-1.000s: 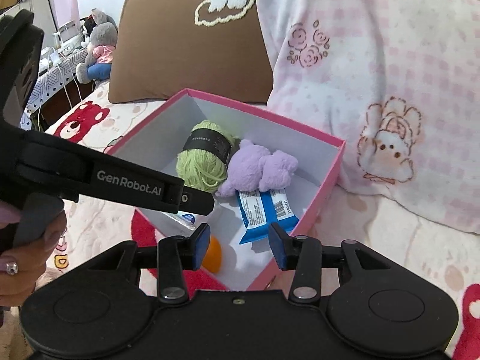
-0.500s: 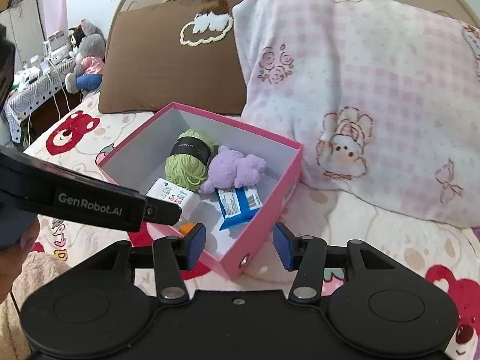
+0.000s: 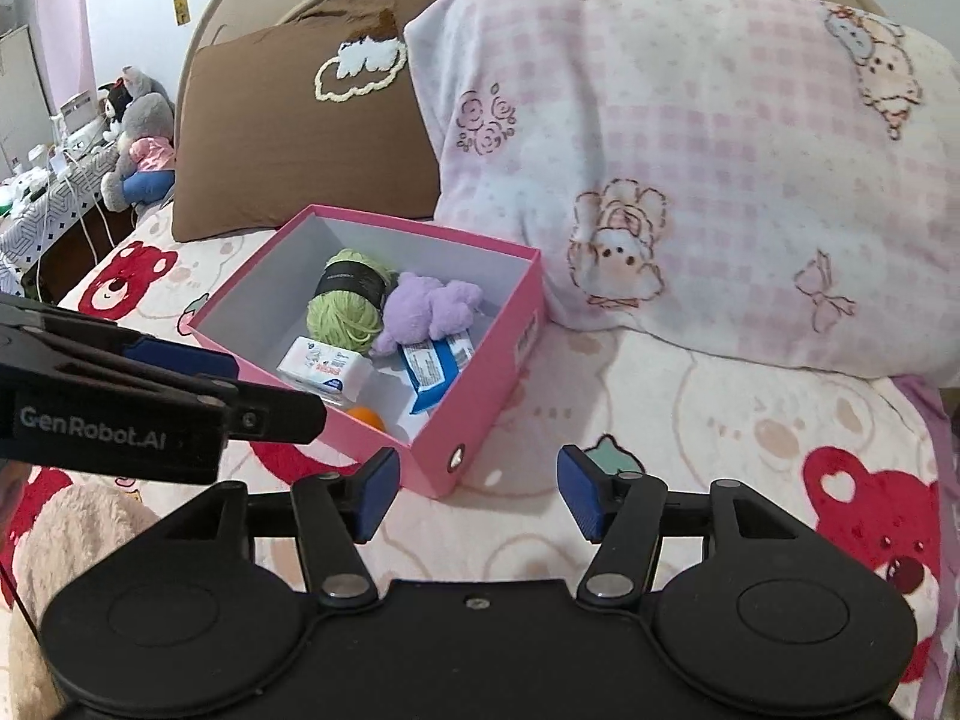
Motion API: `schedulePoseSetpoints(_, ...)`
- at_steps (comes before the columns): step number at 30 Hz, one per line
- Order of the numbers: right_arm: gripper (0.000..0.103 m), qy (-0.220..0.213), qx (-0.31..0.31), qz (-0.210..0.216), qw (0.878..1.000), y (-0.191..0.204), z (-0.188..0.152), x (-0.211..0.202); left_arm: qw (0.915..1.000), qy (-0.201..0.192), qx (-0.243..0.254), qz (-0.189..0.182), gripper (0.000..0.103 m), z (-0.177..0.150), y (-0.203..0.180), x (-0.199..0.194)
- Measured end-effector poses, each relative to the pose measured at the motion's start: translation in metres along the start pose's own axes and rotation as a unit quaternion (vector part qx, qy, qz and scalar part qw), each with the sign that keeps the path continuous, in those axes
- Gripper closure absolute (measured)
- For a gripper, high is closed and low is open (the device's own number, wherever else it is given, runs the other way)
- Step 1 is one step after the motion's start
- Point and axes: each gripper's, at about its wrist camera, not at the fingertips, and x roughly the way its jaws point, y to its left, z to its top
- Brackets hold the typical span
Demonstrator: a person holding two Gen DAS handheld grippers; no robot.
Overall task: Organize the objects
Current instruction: 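Withdraw the left tool up and away from the pink box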
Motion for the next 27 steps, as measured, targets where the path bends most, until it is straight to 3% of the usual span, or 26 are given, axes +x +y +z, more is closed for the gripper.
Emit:
schedulePoseSetpoints(3, 0.028, 0.01, 0.016, 0.003, 1.0, -0.005, -0.005, -0.007, 1.0, -0.005, 0.006, -0.002, 0.038, -0.002, -0.007, -0.007)
schedulePoseSetpoints(9, 0.028, 0.031, 0.058, 0.019, 0.998, -0.016, -0.016, -0.014, 0.9997, -0.019, 0.016, 0.004, 0.032, -0.008, -0.019, -0.02)
schedulePoseSetpoints(13, 0.026, 0.029, 0.063, 0.013, 0.998, -0.018, -0.021, -0.022, 0.9996, -0.021, 0.019, -0.001, 0.029, -0.012, -0.023, -0.027)
schedulePoseSetpoints(15, 0.02, 0.028, 0.062, 0.004, 0.998, -0.017, -0.022, -0.026, 0.9996, -0.022, 0.02, -0.001, 0.028, -0.013, -0.024, -0.029)
schedulePoseSetpoints(21, 0.018, 0.022, 0.069, -0.014, 0.997, -0.017, -0.023, -0.035, 0.9996, -0.02, 0.018, 0.007, 0.02, -0.019, -0.024, -0.03)
schedulePoseSetpoints(27, 0.018, 0.051, 0.085, -0.043, 0.994, -0.018, -0.024, -0.038, 0.9997, -0.012, 0.016, 0.013, 0.017, -0.025, -0.02, -0.023)
